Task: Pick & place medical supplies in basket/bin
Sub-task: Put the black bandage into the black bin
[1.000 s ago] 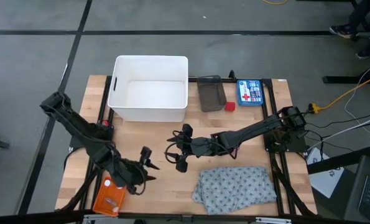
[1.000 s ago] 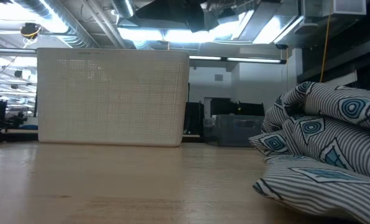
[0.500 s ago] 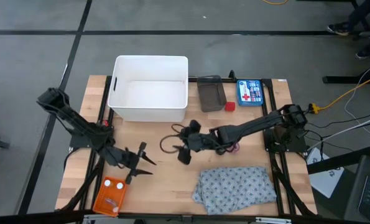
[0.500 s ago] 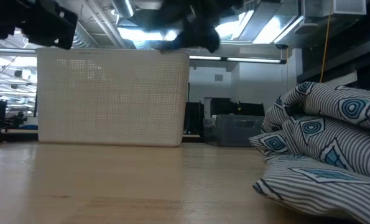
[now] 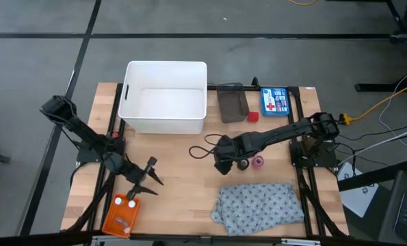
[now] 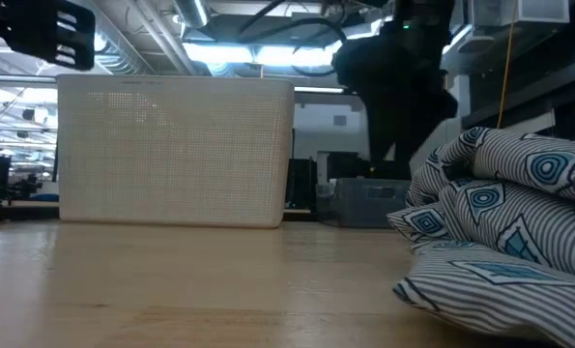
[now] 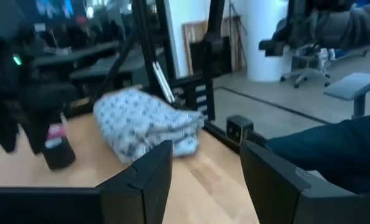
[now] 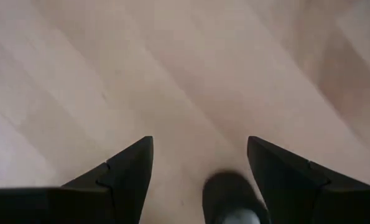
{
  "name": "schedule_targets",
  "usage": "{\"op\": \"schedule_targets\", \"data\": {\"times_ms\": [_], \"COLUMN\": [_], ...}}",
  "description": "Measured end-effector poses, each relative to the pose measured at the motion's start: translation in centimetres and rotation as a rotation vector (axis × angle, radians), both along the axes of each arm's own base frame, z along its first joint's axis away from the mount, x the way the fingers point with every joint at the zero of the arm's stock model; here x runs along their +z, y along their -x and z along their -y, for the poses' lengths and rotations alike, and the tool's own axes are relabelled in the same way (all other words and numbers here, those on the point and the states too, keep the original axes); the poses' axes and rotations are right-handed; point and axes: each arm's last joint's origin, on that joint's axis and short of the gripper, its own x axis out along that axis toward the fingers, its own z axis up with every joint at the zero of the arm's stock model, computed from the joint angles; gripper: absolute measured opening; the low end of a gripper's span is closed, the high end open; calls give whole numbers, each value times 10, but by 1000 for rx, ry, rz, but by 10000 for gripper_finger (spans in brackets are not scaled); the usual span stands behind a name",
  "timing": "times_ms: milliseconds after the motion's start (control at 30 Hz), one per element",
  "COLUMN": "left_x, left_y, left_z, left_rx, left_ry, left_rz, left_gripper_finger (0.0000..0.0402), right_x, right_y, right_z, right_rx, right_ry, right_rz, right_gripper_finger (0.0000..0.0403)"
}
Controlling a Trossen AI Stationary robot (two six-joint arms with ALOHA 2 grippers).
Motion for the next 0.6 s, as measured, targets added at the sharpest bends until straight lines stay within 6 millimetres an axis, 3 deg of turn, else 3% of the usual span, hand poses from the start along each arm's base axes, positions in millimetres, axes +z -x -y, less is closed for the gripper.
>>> {"op": "schedule_targets", "data": {"times_ms": [600], "left_x": [-2], "left_y": [0], "left_z": [-5], "left_rx": [0], "left_ry": [3], "left_rz": [17], "left_gripper_finger": [187], "right_x": [-2], "right_y": [16], "right_z": [-17], "right_rx": [-65], "right_ry": [-130], "right_rz": [-146], "right_gripper_finger": [262]}}
